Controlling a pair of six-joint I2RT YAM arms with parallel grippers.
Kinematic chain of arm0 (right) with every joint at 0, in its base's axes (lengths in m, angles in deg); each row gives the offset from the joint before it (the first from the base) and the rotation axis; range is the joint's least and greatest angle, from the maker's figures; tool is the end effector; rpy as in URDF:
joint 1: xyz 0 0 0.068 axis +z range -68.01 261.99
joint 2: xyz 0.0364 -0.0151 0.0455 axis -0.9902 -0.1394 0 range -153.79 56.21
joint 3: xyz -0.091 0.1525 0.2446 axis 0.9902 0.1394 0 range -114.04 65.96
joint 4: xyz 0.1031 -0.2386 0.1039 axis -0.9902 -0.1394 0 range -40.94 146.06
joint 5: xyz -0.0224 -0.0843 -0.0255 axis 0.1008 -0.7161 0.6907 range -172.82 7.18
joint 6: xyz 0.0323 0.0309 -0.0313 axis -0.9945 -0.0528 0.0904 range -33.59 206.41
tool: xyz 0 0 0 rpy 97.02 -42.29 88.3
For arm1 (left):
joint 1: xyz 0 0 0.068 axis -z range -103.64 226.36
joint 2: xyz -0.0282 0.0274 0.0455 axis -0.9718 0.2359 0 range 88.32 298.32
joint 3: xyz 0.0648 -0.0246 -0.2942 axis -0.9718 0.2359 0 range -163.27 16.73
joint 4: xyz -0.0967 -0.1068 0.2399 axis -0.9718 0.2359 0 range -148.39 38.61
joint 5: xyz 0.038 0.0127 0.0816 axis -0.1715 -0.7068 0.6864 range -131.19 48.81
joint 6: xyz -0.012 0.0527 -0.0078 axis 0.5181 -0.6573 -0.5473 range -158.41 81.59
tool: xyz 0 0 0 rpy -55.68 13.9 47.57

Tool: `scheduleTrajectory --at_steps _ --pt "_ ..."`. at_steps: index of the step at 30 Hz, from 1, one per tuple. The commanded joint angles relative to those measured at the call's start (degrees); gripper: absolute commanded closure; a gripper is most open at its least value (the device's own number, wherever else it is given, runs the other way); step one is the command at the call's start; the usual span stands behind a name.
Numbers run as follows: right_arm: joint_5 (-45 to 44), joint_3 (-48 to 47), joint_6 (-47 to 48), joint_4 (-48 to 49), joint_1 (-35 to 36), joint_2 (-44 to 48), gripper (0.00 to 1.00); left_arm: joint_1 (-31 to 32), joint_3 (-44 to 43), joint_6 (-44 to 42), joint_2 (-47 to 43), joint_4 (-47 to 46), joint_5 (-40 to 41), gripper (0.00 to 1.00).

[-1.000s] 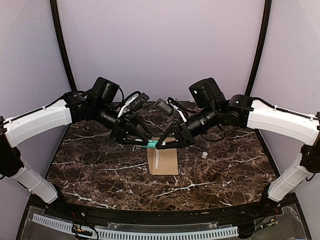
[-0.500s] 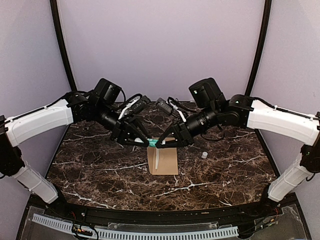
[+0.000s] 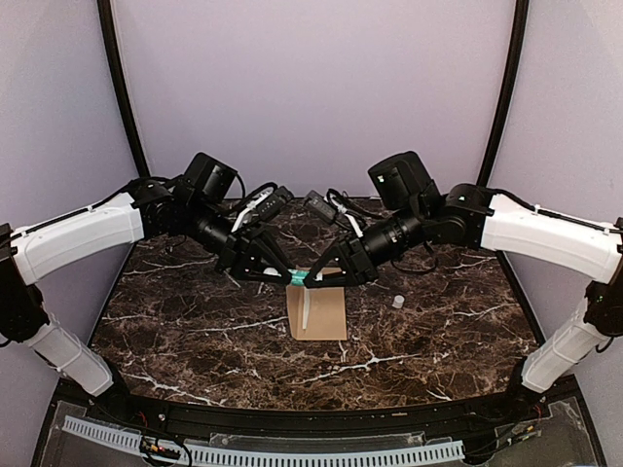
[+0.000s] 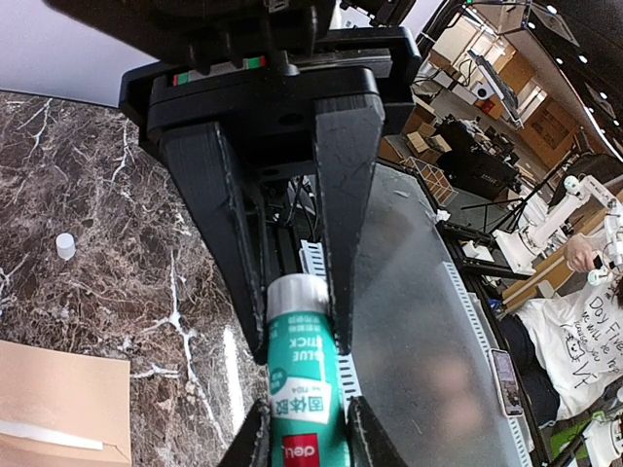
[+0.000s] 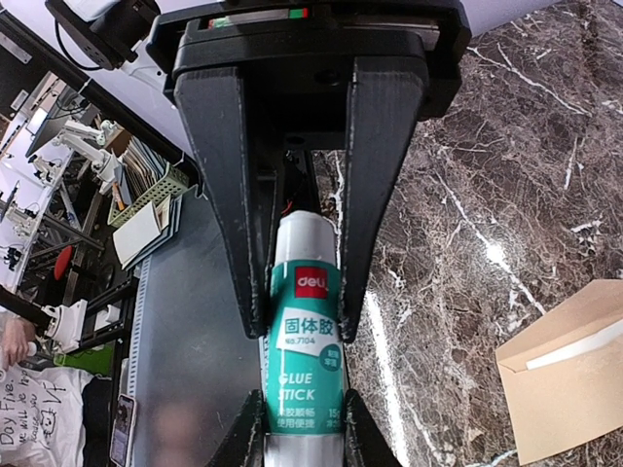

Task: Place the letter into the envelope and seal it
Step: Adjust the solid glue.

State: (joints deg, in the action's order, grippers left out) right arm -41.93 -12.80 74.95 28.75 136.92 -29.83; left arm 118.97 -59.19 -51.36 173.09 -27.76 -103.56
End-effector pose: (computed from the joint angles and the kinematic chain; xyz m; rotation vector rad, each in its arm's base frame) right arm 0.1835 0.3030 0.3754 -1.2837 1.9913 1.3938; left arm 0.2238 -0.2500 0.3673 1.5276 1.5973 -1.5002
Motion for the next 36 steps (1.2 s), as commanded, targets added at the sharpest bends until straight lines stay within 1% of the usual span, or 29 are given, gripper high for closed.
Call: scheduleTrajectory --at_steps 1,2,5,7,8,9,10,11,12,13,14,15,16,17,18,19,20,21,26,27,29,31,34,36 --pt "-1.83 0.42 0.05 3.70 -1.39 1.88 0.68 0.35 -1.30 -0.62 -0.25 0.70 -3.18 1.00" --pt "-2.36 0.90 -0.27 4.76 -1.75 2.76 0.51 0.32 -1.15 -0.13 -0.47 -0.10 -3.04 1.00" --pt "-3.59 3.21 -2.00 8.88 -2.64 5.52 0.25 0.37 -0.30 1.64 -1.27 -3.05 -2.89 1.00" --pt "-4.57 5.71 -3.73 12.95 -3.18 7.67 0.16 0.29 0.68 3.56 -2.15 -6.18 -2.81 1.00" --pt "-5.41 7.23 -5.10 15.77 -3.39 8.90 0.13 0.29 1.85 5.50 -3.10 -9.53 -2.69 1.00" --pt "-6.54 8.93 -7.12 18.85 -3.58 10.05 0.12 0.28 3.68 7.03 -4.26 -14.11 -2.32 1.00" --pt "-8.67 10.74 -8.72 22.36 -3.68 11.43 0.11 0.24 4.82 10.68 -5.05 -17.36 -2.06 1.00" --pt "-10.68 13.17 -10.90 26.05 -3.70 12.87 0.10 0.20 7.59 13.13 -6.77 -24.92 -1.07 1.00" --pt "-12.81 15.85 -13.11 31.98 -3.69 14.12 0.09 0.15 9.10 18.38 -7.63 -29.18 -0.42 1.00" --pt "-14.52 19.32 -15.51 37.31 -3.70 15.28 0.09 0.12 12.41 20.98 -9.26 -37.98 1.39 1.00" --pt "-15.49 22.10 -17.86 44.23 -3.63 16.48 0.09 0.11 13.89 26.08 -9.97 -42.04 2.30 1.00" --pt "-15.82 24.56 -20.04 50.04 -3.61 17.10 0.09 0.13 16.58 30.10 -11.25 -49.57 4.75 1.00" --pt "-16.16 26.81 -22.27 55.36 -3.50 17.47 0.10 0.12 17.82 31.76 -11.76 -52.63 7.71 1.00" --pt "-16.68 28.89 -24.21 60.35 -3.32 17.63 0.10 0.15 19.87 34.42 -12.66 -58.04 9.11 1.00" --pt "-17.38 30.47 -26.15 64.85 -3.08 17.43 0.10 0.17 20.82 35.46 -13.03 -60.46 11.94 1.00" --pt "-17.66 31.57 -27.49 68.26 -2.76 16.88 0.11 0.19 22.49 37.19 -13.64 -64.19 13.21 1.00" --pt "-18.01 31.93 -28.38 70.61 -2.40 16.14 0.12 0.19 23.14 37.68 -13.87 -65.69 15.21 1.00" --pt "-18.36 31.70 -29.05 71.55 -1.98 15.09 0.14 0.19 24.14 38.29 -14.09 -67.79 16.07 1.00" --pt "-17.71 27.39 -28.43 71.05 0.12 10.15 0.24 0.19 25.05 38.65 -13.81 -69.63 19.08 1.00" --pt "-17.91 26.64 -27.94 70.63 0.48 9.59 0.27 0.19 25.08 38.82 -13.83 -69.73 19.15 1.00" --pt "-18.45 25.50 -27.13 70.48 1.38 8.56 0.39 0.19 25.03 38.88 -13.73 -69.76 19.09 1.00" --pt "-18.60 24.63 -27.00 71.08 1.93 7.69 0.45 0.19 24.89 38.89 -13.56 -69.68 18.46 1.00" --pt "-19.09 24.34 -27.81 72.63 2.14 6.65 0.48 0.25 24.88 39.16 -13.21 -70.20 17.23 1.00" --pt "-19.24 24.52 -28.56 75.29 2.28 5.99 0.49 0.28 24.86 39.33 -13.01 -70.38 16.87 1.00"
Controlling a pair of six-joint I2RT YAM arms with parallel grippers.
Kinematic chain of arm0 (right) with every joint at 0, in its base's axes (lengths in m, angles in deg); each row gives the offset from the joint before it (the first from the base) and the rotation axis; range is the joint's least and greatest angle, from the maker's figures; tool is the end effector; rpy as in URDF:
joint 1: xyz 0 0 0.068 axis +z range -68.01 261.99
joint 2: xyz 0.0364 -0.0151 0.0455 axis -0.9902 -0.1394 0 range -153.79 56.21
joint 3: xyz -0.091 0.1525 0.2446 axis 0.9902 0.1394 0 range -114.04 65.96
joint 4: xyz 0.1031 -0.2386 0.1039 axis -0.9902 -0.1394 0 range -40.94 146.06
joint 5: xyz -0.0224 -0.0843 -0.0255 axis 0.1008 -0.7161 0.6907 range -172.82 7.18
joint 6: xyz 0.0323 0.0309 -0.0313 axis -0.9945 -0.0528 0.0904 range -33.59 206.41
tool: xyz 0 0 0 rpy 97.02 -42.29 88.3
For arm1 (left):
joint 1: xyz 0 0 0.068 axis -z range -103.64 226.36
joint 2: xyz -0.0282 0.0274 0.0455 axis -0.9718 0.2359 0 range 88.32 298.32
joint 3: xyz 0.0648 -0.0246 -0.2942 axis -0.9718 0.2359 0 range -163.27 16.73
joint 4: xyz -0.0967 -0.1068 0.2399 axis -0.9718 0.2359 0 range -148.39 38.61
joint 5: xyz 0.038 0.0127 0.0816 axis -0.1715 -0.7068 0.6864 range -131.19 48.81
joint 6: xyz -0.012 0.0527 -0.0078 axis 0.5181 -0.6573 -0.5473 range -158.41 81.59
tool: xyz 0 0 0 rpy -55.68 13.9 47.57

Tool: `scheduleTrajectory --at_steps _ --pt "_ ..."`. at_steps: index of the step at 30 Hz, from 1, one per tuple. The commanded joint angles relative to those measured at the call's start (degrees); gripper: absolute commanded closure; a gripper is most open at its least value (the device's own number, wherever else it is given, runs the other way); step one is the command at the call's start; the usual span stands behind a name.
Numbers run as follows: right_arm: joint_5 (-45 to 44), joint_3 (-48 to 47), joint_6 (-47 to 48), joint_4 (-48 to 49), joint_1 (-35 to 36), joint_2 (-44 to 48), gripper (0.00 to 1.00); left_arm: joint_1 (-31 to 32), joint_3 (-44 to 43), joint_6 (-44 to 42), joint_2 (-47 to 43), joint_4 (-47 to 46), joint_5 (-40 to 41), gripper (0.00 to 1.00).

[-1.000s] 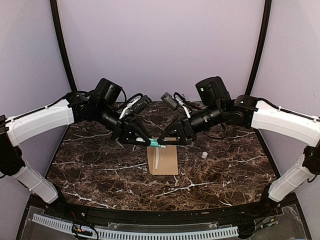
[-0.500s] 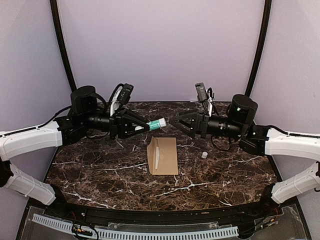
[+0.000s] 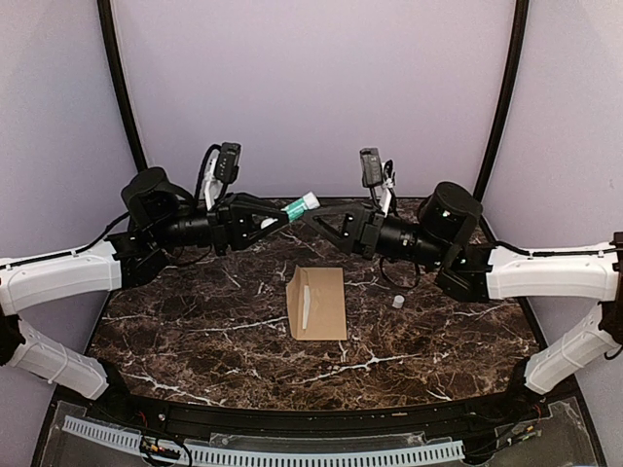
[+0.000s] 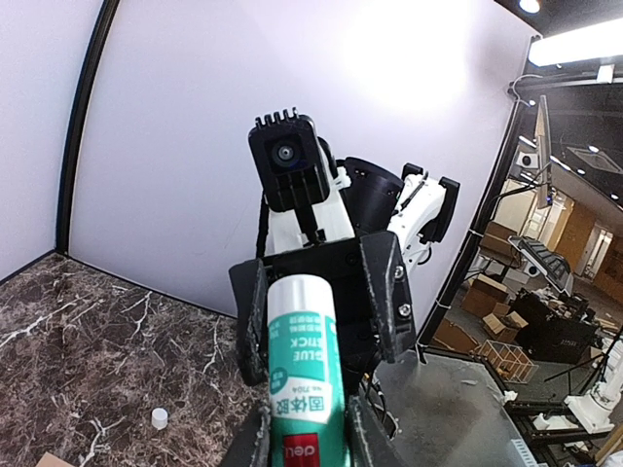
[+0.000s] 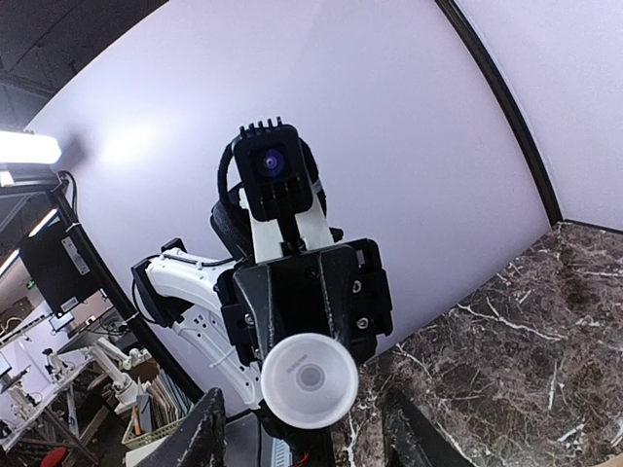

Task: Place the letter into the envelope and seal it
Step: Adjust the solid glue.

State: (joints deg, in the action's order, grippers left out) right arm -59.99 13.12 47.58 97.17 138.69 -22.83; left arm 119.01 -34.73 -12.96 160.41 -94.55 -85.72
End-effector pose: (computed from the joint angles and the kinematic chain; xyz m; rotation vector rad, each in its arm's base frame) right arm 0.1704 0.2853 0.3671 -0.6173 1.4096 1.6358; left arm 0.1992 -0.2185 0.3832 0.9311 1.2396 -1.4686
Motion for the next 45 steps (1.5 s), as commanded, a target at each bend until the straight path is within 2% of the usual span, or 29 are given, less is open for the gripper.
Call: scheduleTrajectory --at_steps 1,17,24,31,32,34,35,36,37,39,45 --pt "-1.46 -1.37 -1.46 7.63 0.51 -1.20 0.50 0.23 0.40 1.09 -0.31 -3.66 -1.12 1.00" --pt "-1.74 -6.58 0.01 8.64 1.32 -5.63 0.70 0.24 0.21 2.09 0.66 -5.31 -2.44 1.00" --pt "-1.57 -6.78 -0.18 9.57 1.73 -6.52 0.72 0.24 0.82 3.98 0.97 -8.15 -1.13 1.00" --pt "-3.47 -6.44 0.35 8.98 1.74 -5.78 1.00 0.24 0.57 4.27 1.55 -8.34 -1.59 0.99" --pt "-4.23 -6.20 0.86 8.47 1.81 -5.36 1.00 0.24 0.46 4.13 1.49 -7.59 -1.49 0.96" --pt "-6.46 -5.42 2.25 7.12 1.79 -3.84 1.00 0.24 0.16 3.32 1.05 -5.02 -0.50 0.71" --pt "-7.87 -5.01 3.12 6.21 1.81 -3.03 1.00 0.19 0.02 2.64 0.87 -3.94 0.30 0.48" --pt "-9.48 -4.80 4.21 5.00 1.80 -2.05 1.00 0.12 -0.42 2.21 0.40 -1.26 0.79 0.35" --pt "-10.99 -4.72 5.45 3.41 1.78 -1.06 1.00 0.09 -0.67 1.15 0.10 0.18 1.89 0.12" --pt "-14.68 -4.86 8.23 -1.29 1.76 1.06 1.00 -0.23 -1.14 -0.28 -1.10 4.02 3.31 0.03" --pt "-26.16 -6.65 16.61 -15.93 1.78 5.17 1.00 -4.88 -0.38 -4.35 -8.83 14.96 8.90 0.01"
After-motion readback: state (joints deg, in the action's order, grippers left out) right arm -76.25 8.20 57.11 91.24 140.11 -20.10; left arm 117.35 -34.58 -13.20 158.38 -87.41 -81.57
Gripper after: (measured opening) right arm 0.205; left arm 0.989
